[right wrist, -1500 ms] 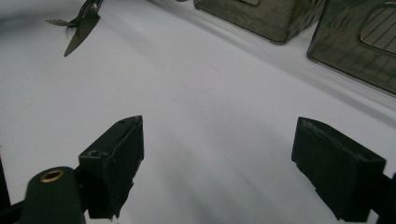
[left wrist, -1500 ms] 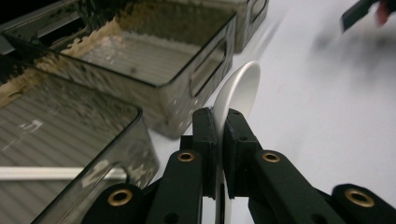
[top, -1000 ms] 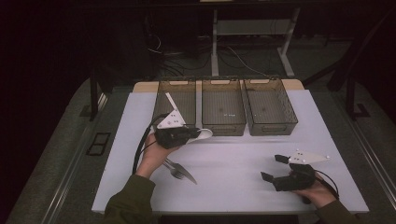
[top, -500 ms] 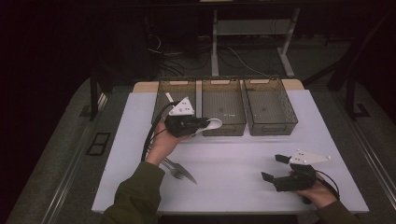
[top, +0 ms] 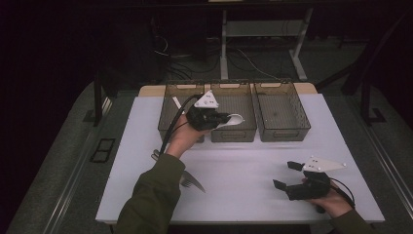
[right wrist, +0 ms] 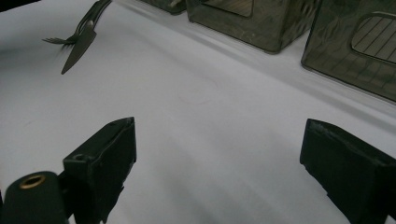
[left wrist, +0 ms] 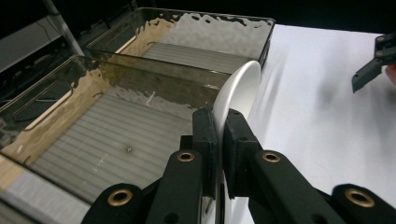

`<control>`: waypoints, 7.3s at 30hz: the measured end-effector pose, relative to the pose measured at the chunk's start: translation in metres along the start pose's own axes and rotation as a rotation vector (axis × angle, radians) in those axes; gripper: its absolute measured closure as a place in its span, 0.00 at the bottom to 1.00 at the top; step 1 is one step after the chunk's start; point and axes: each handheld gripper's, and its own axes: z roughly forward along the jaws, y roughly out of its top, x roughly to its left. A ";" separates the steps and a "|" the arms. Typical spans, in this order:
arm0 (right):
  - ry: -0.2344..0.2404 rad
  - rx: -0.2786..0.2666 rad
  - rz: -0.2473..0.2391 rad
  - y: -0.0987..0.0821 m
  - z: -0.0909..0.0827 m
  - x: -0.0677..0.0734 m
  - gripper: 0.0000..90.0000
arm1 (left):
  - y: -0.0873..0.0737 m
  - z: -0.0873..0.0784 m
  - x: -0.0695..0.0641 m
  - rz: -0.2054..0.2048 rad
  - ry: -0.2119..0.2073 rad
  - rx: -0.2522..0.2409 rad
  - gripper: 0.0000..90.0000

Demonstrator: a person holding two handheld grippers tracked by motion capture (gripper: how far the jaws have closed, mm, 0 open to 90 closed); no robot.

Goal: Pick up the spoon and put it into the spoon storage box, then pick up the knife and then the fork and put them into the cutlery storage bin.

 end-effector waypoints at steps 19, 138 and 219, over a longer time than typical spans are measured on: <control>0.005 -0.017 0.009 0.000 -0.005 -0.002 0.12 | 0.018 0.050 0.013 0.022 -0.010 0.046 0.93; -0.010 -0.006 0.004 0.000 -0.006 -0.002 0.12 | -0.140 -0.112 -0.089 -0.148 -0.017 0.115 0.95; -0.010 0.000 0.005 0.000 -0.005 -0.002 0.12 | -0.130 -0.037 -0.035 -0.137 0.015 0.183 0.96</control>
